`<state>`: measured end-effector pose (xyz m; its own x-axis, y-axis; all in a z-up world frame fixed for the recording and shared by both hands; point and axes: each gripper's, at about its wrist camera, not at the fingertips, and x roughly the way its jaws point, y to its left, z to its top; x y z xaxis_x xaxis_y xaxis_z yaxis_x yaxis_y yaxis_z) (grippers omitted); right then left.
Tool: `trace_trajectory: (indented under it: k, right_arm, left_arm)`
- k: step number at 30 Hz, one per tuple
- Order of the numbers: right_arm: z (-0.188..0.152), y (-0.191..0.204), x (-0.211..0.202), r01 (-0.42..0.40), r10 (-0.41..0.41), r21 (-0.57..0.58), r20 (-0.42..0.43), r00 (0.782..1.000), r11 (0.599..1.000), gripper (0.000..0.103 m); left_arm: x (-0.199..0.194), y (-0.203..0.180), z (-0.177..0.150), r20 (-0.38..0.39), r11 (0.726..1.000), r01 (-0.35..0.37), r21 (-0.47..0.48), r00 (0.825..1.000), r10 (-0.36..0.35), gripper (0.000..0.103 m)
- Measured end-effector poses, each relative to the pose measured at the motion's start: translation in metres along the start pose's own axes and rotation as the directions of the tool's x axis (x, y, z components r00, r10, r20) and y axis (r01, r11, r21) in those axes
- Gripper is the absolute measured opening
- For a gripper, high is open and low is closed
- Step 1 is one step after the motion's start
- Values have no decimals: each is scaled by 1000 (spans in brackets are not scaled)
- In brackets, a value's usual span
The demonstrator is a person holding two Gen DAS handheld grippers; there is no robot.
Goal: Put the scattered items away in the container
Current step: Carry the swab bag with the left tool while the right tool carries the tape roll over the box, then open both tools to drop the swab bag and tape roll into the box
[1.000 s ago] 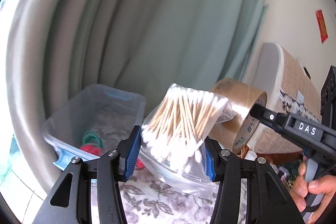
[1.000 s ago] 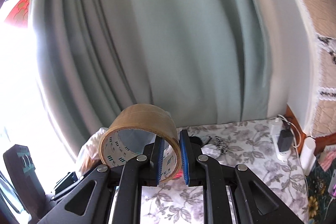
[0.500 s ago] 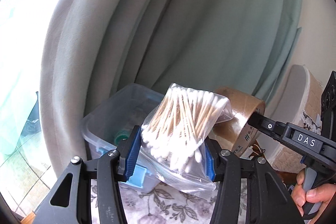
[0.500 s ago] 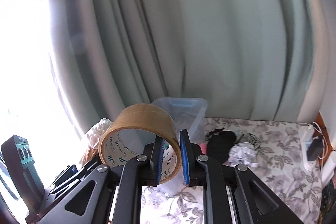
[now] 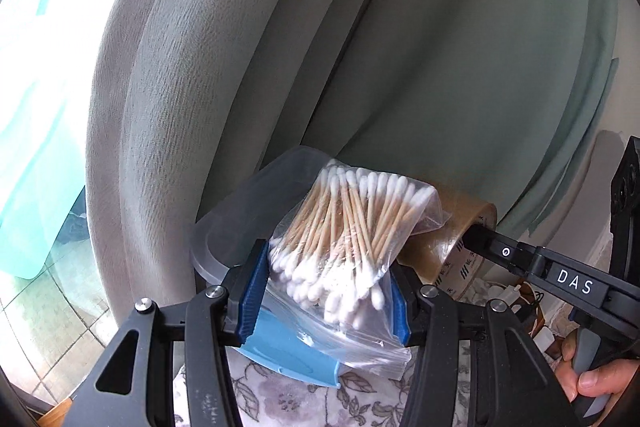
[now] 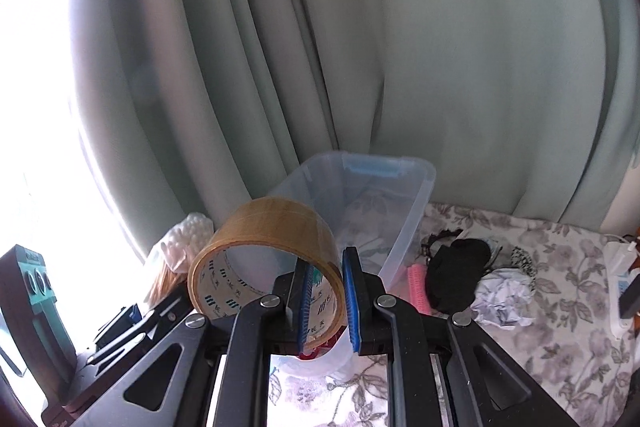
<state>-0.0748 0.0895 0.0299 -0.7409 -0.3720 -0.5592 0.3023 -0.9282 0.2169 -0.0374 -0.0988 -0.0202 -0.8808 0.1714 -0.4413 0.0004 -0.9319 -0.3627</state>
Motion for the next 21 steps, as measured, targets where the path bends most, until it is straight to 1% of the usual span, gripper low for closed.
trace_trajectory:
  k: [4, 12, 18, 21]
  right_arm:
    - [-5, -3, 18, -2, 2, 7, -36, 999, 1000, 17]
    - [-14, -13, 44, -7, 9, 24, -79, 997, 1000, 17]
    - [-20, -18, 58, -4, 7, 28, -104, 995, 1000, 17]
    - [-23, -24, 62, -5, 11, 54, -114, 993, 999, 16]
  left_arm:
    - [18, 3, -2, -21, 1000, -16, 7, 1000, 16, 53]
    - [46, 7, -8, -59, 999, -34, 10, 998, 34, 53]
    - [60, 6, -10, -67, 999, -41, 21, 997, 42, 53]
    - [65, 6, -11, -64, 999, -40, 23, 997, 41, 54]
